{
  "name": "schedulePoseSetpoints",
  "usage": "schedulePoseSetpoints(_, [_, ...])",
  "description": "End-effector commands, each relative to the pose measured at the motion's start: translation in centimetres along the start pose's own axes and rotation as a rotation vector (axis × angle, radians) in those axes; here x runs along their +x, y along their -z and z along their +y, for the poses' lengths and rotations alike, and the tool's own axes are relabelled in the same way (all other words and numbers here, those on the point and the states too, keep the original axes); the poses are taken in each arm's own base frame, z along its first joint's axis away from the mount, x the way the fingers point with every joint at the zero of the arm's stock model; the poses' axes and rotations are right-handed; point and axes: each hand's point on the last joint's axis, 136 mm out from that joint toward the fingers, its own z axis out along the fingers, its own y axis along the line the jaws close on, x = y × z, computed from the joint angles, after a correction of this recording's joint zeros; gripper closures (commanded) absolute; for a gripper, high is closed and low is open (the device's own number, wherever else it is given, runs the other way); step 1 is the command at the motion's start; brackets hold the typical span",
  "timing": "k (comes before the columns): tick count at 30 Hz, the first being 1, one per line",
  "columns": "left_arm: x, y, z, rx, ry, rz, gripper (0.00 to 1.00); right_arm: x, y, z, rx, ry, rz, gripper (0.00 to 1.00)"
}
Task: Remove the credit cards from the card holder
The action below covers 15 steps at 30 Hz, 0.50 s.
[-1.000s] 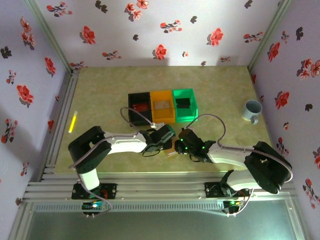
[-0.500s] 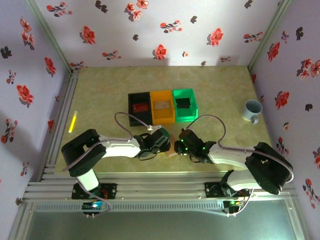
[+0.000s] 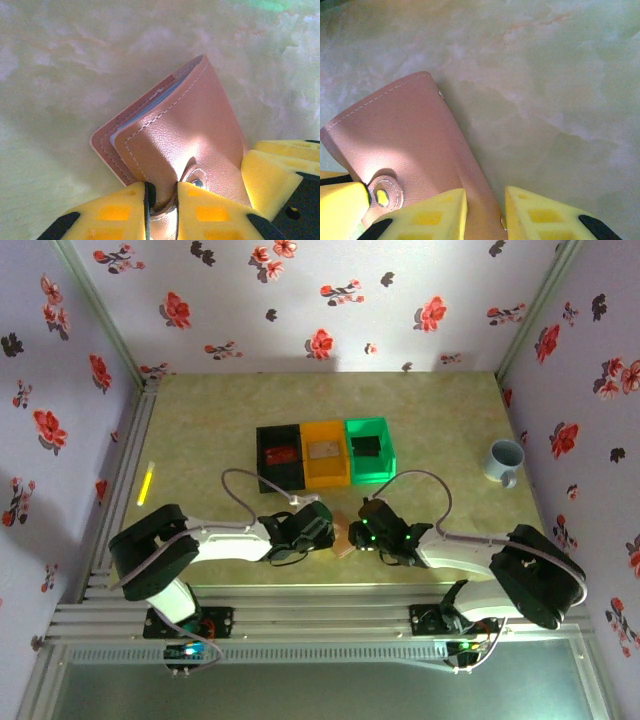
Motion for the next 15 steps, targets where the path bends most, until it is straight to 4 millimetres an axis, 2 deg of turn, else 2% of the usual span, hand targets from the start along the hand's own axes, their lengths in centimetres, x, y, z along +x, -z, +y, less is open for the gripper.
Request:
schedulePoseSetpoints(1, [2.3, 0.2, -0.5, 0.037, -0.049, 0.081, 1.00, 1.2, -0.1, -0.8, 0.022, -0.008, 0.036, 0.74])
schedulePoseSetpoints(5, [1.4, 0.9, -1.0, 0.043, -0.049, 0.068, 1.00, 1.1, 0.0, -0.5, 0.013, -0.008, 0.042, 0.73])
schedulePoseSetpoints(6, [1.0, 1.3, -1.0, 0.041, -0.040, 0.059, 0.97, 1.0, 0.2, -0.2, 0.007, -0.007, 0.047, 0.73])
schedulePoseSetpoints(7, [0.5, 1.6, -1.0, 0.043, -0.036, 0.048, 0.86, 1.0, 0.3, 0.0, 0.003, -0.008, 0.049, 0.73])
schedulePoseSetpoints(9, [-0.4, 2.4, -0.7, 0.047, -0.025, 0.024, 0.70, 0.7, 0.7, 0.3, 0.006, -0.017, 0.046, 0.73])
schedulePoseSetpoints(12, [-1.8, 3.9, -0.1, 0.052, -0.012, -0.016, 0.58, 0.0, 1.7, 0.8, 0.034, -0.025, 0.025, 0.71])
schedulePoseSetpoints(15, [-2.9, 5.3, 0.6, 0.049, -0.007, -0.050, 0.50, -0.9, 2.8, 1.3, 0.076, -0.031, 0.009, 0.70])
